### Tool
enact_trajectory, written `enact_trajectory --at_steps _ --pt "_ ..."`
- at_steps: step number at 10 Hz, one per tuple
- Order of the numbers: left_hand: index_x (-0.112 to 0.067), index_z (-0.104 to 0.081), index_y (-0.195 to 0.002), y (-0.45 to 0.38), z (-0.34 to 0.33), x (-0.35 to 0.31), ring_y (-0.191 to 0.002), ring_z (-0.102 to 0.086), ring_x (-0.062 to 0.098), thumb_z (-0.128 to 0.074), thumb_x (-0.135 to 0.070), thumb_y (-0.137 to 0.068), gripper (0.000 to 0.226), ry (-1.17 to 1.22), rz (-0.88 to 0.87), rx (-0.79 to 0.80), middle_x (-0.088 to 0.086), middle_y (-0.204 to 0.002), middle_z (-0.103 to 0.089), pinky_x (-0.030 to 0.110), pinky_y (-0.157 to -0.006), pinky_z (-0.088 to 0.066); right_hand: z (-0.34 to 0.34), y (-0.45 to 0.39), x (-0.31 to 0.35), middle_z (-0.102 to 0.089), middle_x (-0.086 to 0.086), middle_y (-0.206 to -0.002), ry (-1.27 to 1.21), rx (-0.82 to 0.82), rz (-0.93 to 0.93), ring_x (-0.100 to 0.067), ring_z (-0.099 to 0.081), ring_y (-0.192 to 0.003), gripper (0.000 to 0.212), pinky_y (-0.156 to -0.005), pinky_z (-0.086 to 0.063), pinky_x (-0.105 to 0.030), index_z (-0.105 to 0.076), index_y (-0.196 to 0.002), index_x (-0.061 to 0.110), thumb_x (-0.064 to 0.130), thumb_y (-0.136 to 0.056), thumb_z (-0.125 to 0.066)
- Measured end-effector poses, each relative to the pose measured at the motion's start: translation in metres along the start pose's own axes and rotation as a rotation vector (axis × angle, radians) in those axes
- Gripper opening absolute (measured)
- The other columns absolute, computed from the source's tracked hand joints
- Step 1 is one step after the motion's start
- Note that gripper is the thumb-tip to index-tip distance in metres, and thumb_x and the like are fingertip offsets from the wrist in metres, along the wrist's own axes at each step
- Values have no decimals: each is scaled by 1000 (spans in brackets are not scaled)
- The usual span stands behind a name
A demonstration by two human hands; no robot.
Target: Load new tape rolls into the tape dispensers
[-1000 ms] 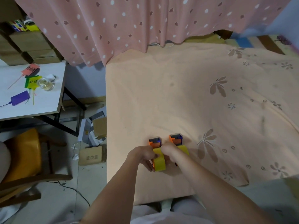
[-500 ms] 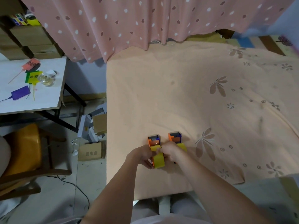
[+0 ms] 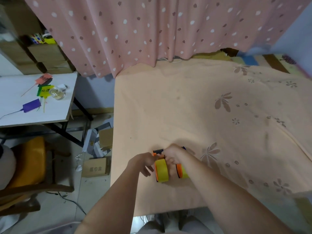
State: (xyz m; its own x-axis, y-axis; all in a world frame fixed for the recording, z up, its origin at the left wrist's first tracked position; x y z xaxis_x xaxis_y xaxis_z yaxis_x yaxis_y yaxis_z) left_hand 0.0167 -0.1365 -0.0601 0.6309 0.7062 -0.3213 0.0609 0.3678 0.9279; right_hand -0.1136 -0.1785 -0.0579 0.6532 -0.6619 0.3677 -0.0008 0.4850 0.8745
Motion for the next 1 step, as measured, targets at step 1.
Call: enact_trajectory --at_steps 1 --pt "-5 -43 -139 17 24 -24 -108 -67 38 -35 -52 -102 61 -37 -49 -130 17 -128 -62 46 -99 -55 24 17 25 -50 -11 -83 6 -70 79 -23 -48 -63 13 -53 -34 -26 -52 -82 8 13 -93 -49"
Point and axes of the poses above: each hand's wrist, its own y-axis away from the middle knuckle, its own z-axis out of the back of the hand, x = y × z, the point moved 8 cm from there along -y, towards the middle knuckle
